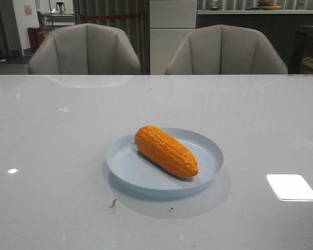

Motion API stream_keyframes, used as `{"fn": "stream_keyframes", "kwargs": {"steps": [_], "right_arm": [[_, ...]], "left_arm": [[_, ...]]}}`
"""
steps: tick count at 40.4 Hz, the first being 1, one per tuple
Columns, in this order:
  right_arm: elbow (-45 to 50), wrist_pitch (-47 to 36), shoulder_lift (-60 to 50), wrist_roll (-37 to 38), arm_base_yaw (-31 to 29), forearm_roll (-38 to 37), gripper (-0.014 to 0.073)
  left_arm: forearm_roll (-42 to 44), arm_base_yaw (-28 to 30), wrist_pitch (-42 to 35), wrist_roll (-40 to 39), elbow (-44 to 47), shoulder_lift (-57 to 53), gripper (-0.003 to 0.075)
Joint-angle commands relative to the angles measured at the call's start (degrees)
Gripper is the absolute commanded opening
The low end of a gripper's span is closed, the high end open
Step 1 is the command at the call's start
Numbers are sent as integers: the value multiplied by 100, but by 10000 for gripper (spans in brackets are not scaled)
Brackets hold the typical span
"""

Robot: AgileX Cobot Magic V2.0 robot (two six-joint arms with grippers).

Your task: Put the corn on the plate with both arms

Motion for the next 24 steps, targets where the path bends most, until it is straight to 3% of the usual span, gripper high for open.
{"fn": "stream_keyframes", "kwargs": {"steps": [1, 13, 15, 24], "right_arm": [[491, -1284, -523, 8, 101, 30, 38], [2010, -2025, -1985, 8, 85, 30, 38], [1959, -1615, -2115, 8, 80, 30, 38], [1977, -1212, -2098, 8, 73, 30, 38]], "left_arm": [[0, -30, -531, -58, 217, -108, 93], [0, -30, -531, -58, 217, -108, 93], [0, -30, -531, -58, 217, -108, 93], [0, -30, -531, -58, 217, -108, 93]]}}
